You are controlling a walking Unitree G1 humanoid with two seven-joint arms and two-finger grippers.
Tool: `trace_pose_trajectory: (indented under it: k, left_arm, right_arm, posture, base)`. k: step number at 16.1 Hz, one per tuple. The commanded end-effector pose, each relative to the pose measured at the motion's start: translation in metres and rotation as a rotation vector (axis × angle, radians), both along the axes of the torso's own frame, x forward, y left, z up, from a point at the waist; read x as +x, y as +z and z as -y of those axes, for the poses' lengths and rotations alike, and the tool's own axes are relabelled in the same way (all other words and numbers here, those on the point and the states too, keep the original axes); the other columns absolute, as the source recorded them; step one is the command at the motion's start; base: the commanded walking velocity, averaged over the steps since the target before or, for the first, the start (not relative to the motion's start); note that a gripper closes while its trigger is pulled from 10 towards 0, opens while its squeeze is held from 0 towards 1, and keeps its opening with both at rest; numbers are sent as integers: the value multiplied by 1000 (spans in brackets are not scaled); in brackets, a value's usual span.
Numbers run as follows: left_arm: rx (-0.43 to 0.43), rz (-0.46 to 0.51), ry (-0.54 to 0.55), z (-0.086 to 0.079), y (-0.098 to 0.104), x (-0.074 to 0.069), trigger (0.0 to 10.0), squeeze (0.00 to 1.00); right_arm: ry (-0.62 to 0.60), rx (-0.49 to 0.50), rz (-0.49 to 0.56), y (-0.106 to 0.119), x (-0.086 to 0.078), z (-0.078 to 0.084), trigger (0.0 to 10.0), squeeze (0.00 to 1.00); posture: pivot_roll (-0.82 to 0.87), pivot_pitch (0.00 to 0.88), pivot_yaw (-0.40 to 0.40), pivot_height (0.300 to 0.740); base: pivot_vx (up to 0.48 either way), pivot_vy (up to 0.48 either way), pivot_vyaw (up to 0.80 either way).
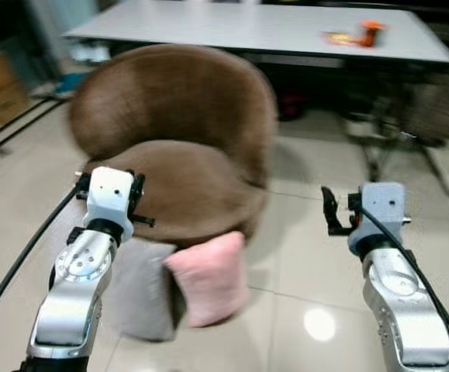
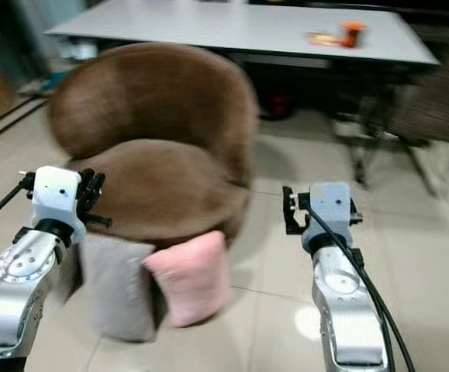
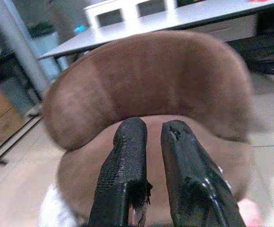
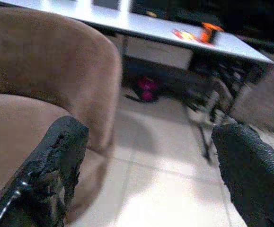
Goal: Move the pillow to the sofa from floor
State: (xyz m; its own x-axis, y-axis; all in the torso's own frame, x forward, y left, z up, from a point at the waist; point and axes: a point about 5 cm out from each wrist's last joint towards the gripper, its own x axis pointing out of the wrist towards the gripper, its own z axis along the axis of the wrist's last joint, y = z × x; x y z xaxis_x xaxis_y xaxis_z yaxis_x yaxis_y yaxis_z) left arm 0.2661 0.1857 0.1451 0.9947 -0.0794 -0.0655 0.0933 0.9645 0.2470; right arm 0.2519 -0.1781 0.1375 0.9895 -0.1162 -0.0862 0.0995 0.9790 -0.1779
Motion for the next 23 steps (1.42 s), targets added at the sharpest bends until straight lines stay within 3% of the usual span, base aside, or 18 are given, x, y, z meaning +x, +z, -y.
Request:
trace_pose_trajectory:
  k: [1,6,11,17,19,22,23]
  left_arm:
    - [-2,-1,2,-2,0,-1,10000,0]
    - [-5,7,2,-1,1,1,10000,0]
    - [-4,9,9,-1,1,1,10000,0]
    - [2,11,14,-1,2,3,10000,0]
    - [21,10,28,-2,1,3,10000,0]
    - [27,11,30,-1,0,2,10000,0]
    - [32,12,33,-2,0,2,10000,0]
  right_arm:
    - [0,-17,22,4,3,0,10000,1000]
    - [0,53,5,4,4,0,10000,1000]
    - [63,54,6,5,7,-4,10000,1000]
    - [19,44,22,6,10,1,10000,1000]
    - [87,71,45,9,10,-4,10000,1000]
    - [85,72,44,9,10,0,10000,1000]
    - [85,97,-10,4,9,0,10000,1000]
  posture:
    - [-169,0,50,740]
    - [-170,0,45,740]
    - [-166,0,38,740]
    - [-166,0,38,740]
    - [-166,0,39,740]
    - [-165,0,36,740]
    - [-165,0,36,735]
  base:
    - [281,0,800]
    - [276,0,320]
    - [273,0,285]
    - [264,0,133]
    - [0,0,0]
    - [0,0,0]
    - [0,0,0]
